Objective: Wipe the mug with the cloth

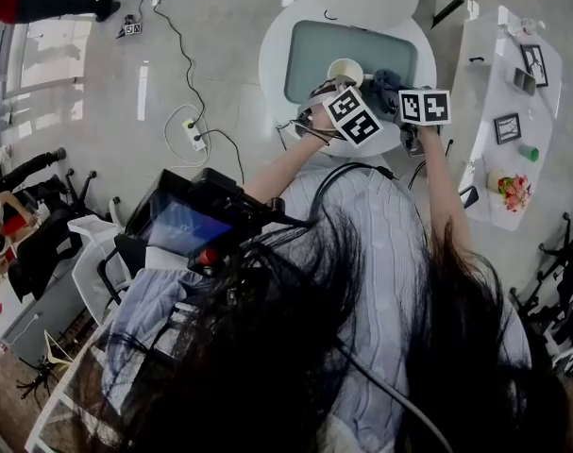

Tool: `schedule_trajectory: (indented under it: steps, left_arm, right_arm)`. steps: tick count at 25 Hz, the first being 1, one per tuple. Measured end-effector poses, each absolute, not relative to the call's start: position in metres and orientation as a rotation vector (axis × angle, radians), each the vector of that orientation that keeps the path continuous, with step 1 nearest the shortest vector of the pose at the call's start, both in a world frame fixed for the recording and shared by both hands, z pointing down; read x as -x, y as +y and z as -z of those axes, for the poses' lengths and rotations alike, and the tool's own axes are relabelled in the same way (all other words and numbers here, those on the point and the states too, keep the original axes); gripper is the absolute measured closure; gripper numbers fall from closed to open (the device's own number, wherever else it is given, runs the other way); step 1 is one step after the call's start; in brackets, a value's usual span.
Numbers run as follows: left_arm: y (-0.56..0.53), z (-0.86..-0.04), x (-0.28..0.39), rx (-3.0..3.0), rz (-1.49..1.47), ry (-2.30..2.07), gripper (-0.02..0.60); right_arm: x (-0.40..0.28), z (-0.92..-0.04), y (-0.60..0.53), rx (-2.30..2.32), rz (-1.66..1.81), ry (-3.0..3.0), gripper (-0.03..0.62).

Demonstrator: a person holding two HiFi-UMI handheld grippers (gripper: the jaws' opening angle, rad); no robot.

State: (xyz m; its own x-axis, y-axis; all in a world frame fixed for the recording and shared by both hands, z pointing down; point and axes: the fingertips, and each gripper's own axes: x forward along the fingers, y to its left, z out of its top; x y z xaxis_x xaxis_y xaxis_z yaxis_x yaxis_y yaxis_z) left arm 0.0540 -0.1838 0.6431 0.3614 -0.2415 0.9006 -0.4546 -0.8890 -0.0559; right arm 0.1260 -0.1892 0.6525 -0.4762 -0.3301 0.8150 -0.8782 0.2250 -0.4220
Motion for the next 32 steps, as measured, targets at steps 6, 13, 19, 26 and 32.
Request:
schedule_trajectory:
  steps: [6, 13, 19, 26, 32]
  left_arm:
    - [-0.174, -0.647, -0.051, -2.511, -1.632, -0.449, 0.541]
    - [-0.161, -0.645, -0.041, -2.605, -1.682, -0.015, 0.545]
    - [-0.157, -0.645, -0.024, -2.709, -1.83, 0.44, 0.545]
    - [-0.153, -0.646, -0.011, -2.738, -1.893, 0.81, 0.546]
    - [-0.153, -0.647, -0.01, -2.743, -1.94, 0.94, 0.545]
  right_arm:
    - [-0.124, -0.651, -0.192, -1.041, -1.124, -1.957, 0.499]
    - [-0.114, -0.648, -0.176, -0.909, -1.104, -2.012, 0.499]
    - [-0.089, -0.644, -0.16, -0.761, -1.089, -2.079, 0.498]
    - [-0.072, -0.648, -0.155, -0.72, -1.069, -2.059, 0.499]
    - [-0.08, -0.655, -0.165, -0.786, -1.108, -2.003, 0.499]
